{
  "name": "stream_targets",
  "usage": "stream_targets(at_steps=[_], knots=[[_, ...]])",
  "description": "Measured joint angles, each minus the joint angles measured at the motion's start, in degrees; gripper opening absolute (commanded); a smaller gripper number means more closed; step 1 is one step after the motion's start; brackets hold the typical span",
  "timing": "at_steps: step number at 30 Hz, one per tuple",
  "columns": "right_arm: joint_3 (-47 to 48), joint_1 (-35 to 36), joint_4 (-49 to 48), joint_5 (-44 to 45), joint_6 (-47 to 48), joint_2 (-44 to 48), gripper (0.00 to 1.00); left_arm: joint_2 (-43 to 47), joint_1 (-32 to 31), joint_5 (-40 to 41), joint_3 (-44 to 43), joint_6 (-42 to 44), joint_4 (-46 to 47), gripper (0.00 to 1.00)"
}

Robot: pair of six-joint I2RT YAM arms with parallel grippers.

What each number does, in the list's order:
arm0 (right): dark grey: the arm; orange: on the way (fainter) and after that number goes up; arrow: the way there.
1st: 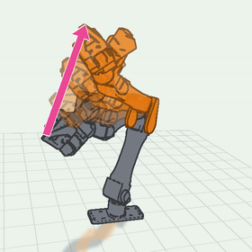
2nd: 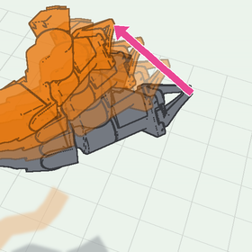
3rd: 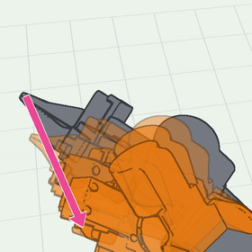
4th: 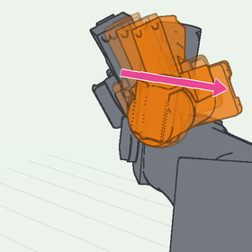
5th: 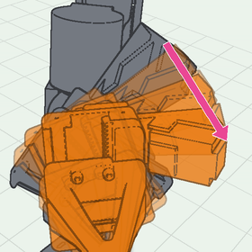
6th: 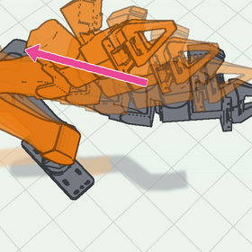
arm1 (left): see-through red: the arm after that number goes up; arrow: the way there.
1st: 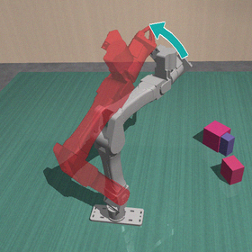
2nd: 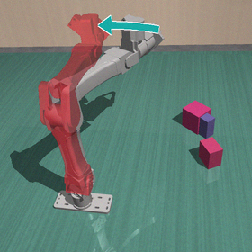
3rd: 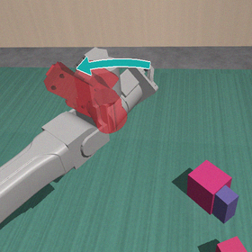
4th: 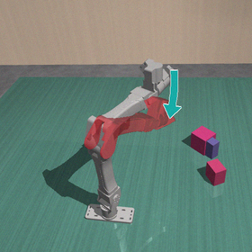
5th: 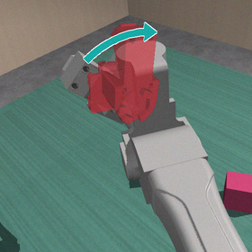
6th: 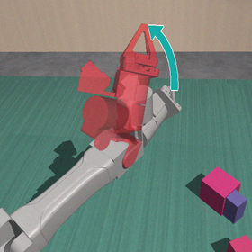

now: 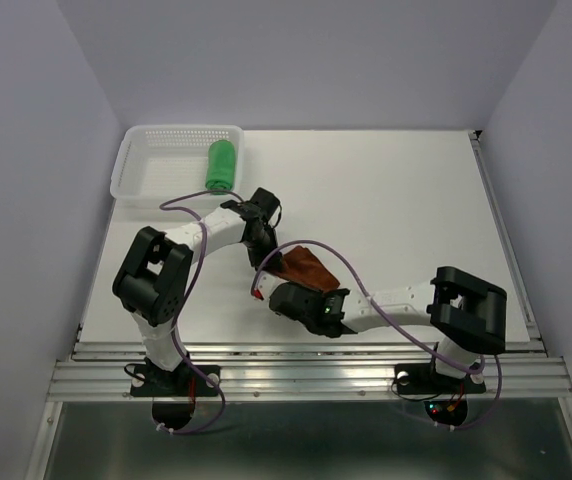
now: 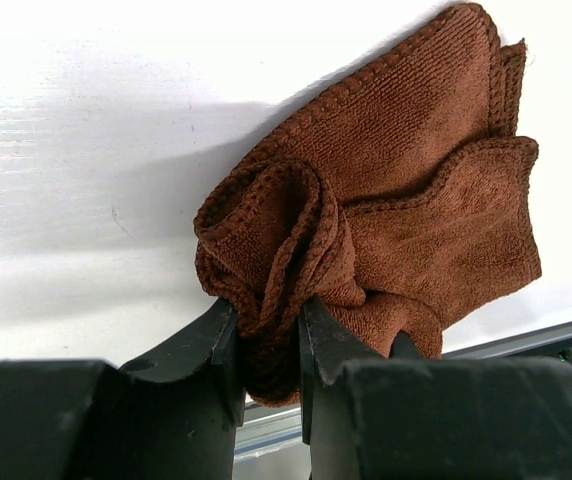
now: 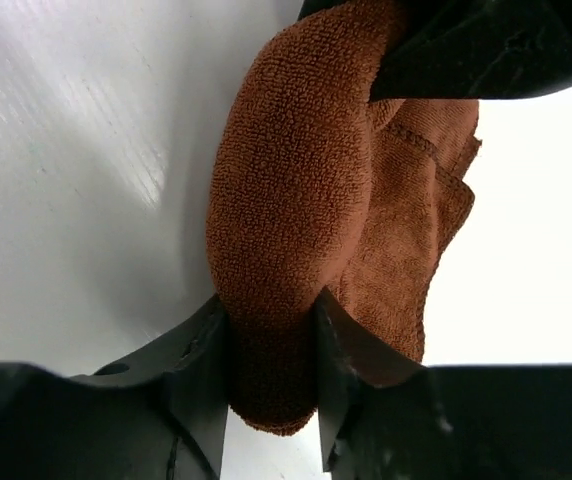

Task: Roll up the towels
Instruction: Roll the towel

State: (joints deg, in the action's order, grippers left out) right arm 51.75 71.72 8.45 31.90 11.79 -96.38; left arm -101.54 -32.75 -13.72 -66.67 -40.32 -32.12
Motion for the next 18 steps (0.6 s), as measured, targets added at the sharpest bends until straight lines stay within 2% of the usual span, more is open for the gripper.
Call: stream_targets(at_steps=[1,2,3,6,8,9,12,15,18], knots=[[0.00,0.04,0.00,0.72,-0.20,-0.13,0.16,0.00,-0.04,0.00,0.00,-0.04,0.00,0.29],[0.00,0.20,-0.13,1.51,-0.94,-0.26,0.16,0.00,-0.04,-0.02,0.00,-0.11,-0.02,0.34],[0.02,0.39,-0.20,1.95,-1.66,-0.42,0.13,0.00,-0.04,0.02,0.00,-0.22,-0.02,0.46],[-0.20,0.48,-0.59,2.19,-4.04,-0.33,0.11,0.33,-0.04,0.22,0.00,-0.72,-0.15,0.60],[-0.48,0.15,-1.11,1.38,-5.49,-0.07,0.11,1.01,-0.02,0.28,0.00,-0.70,-0.33,0.63],[-1.14,-0.44,-1.64,-0.02,-6.95,0.66,0.11,1.36,0.04,0.26,0.00,-0.72,-0.33,0.71],[-3.34,-3.28,-3.45,-5.44,-10.54,3.52,0.11,3.41,0.22,0.39,0.63,-1.20,0.79,0.84],[-5.64,-6.67,-5.38,-11.19,-13.40,6.45,0.11,6.73,0.28,0.79,1.73,-2.36,2.60,0.89],[-7.61,-10.29,-7.69,-17.81,-15.93,8.37,0.11,9.66,0.63,0.92,2.54,-3.61,5.31,0.90]])
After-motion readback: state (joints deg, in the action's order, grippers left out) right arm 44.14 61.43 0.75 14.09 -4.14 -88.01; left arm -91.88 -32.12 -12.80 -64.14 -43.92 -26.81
